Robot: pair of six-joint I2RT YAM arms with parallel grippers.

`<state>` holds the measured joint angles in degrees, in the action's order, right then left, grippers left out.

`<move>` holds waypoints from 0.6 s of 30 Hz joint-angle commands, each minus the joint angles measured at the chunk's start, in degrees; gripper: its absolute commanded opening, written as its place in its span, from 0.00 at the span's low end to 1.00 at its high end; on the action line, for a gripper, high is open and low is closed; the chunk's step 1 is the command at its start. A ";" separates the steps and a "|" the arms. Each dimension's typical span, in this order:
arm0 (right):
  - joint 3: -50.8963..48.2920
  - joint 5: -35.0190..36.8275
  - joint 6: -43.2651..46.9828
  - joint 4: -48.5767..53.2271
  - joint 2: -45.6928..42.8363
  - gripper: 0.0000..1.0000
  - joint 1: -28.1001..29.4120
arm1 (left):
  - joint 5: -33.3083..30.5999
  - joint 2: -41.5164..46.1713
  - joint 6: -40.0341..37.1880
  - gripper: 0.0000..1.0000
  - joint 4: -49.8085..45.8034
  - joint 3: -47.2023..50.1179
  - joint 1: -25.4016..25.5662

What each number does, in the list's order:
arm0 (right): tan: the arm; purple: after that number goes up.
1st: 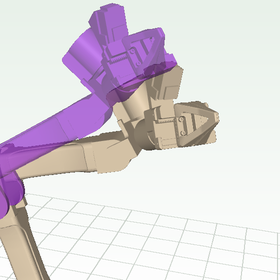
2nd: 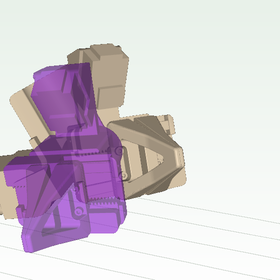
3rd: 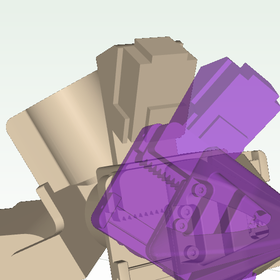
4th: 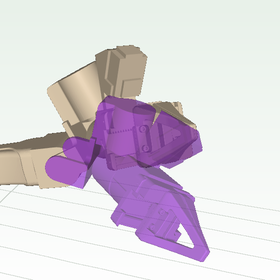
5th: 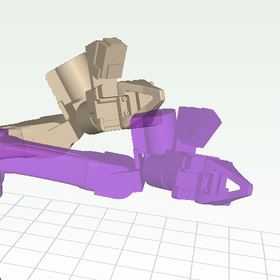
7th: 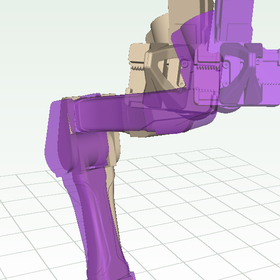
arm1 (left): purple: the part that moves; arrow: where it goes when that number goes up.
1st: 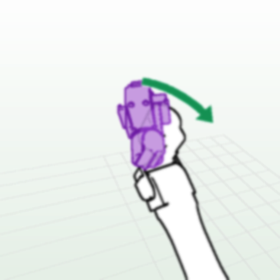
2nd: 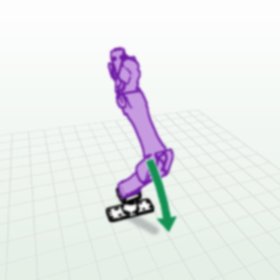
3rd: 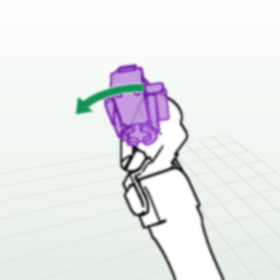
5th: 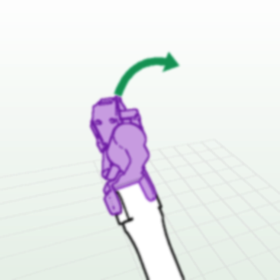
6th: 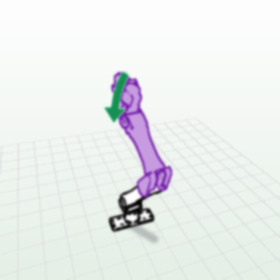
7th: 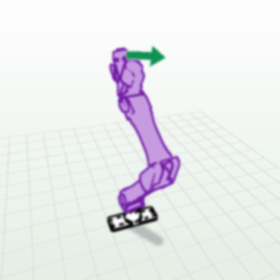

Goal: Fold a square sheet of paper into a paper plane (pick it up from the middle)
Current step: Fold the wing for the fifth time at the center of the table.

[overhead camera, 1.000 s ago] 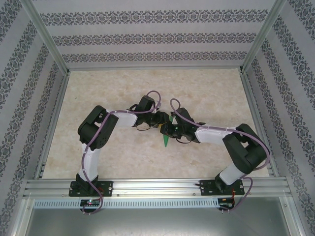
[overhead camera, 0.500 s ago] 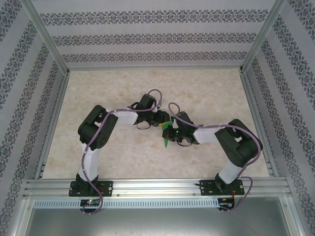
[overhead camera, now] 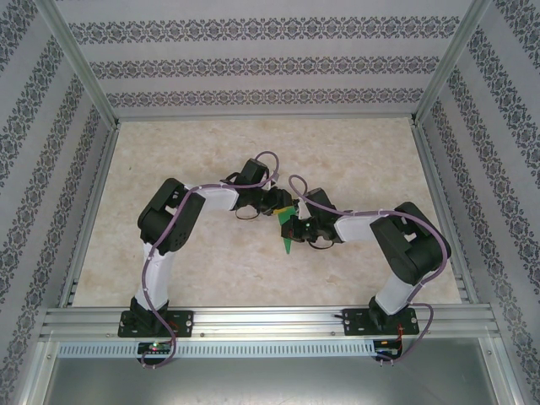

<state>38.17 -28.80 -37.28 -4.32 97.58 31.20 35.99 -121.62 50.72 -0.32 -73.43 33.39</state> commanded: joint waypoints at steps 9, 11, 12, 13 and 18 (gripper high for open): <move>-2.58 0.66 6.77 15.70 4.20 0.00 -1.05 | -4.00 -1.93 -2.56 0.40 0.84 -0.46 -2.42; -2.75 0.42 6.89 15.65 4.14 0.00 -1.31 | -4.30 -2.03 -2.55 0.40 0.68 -0.84 -2.68; -2.92 0.26 6.86 15.40 4.05 0.00 -1.40 | -4.38 -2.11 -2.48 0.40 0.84 -0.93 -2.80; -2.93 0.16 6.86 15.33 4.09 0.00 -1.41 | -4.46 -2.08 -2.38 0.40 1.00 -0.97 -3.04; -3.02 0.15 6.78 15.36 3.85 0.00 -1.58 | -4.19 -2.63 -2.09 0.41 1.76 -1.71 -3.85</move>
<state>39.00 -31.55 -32.36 -2.17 98.15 29.85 36.60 -121.99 50.39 -0.05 -73.95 32.23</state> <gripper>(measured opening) 0.040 0.404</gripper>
